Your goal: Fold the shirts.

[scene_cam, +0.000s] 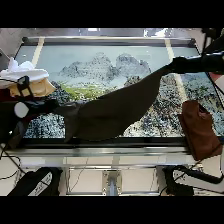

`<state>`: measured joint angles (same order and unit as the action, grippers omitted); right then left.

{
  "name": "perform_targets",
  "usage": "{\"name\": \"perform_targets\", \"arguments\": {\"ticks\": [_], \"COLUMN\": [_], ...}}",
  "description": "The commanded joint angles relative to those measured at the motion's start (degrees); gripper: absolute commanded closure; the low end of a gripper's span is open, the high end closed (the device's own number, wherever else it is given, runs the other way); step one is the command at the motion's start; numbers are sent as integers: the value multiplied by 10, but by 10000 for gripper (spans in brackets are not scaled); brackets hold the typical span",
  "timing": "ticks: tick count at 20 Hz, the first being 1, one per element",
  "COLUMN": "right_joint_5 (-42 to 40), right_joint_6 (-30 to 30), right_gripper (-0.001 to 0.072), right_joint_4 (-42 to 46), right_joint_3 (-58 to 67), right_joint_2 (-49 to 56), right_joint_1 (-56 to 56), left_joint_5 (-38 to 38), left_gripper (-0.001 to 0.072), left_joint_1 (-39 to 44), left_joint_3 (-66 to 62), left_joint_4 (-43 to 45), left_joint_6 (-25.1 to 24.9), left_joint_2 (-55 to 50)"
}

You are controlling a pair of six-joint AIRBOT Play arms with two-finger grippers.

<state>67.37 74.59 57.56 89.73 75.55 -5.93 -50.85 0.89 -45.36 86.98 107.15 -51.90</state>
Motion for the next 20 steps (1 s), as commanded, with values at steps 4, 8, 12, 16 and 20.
{"name": "perform_targets", "arguments": {"ticks": [4, 8, 12, 16, 20], "right_joint_5": [-347, -465, -390, -163, 54], "right_joint_6": [0, 0, 0, 0, 0], "right_gripper": [696, 690, 232, 236, 285], "right_joint_4": [-113, -131, -125, -77, 61], "right_joint_3": [1, 1, 30, 100, 99], "right_joint_2": [200, 241, 233, 177, 73], "right_joint_1": [95, 161, 160, 80, -3], "left_joint_5": [224, 234, 260, 231, -37], "left_gripper": [699, 698, 131, 128, 128], "left_joint_1": [8, 8, -7, -26, 28], "left_joint_3": [19, 19, 7, -6, -5], "left_joint_4": [0, 0, 0, -1, -52], "left_joint_6": [53, 56, 55, -130, -379], "left_joint_2": [-123, -143, -123, -47, -12]}}
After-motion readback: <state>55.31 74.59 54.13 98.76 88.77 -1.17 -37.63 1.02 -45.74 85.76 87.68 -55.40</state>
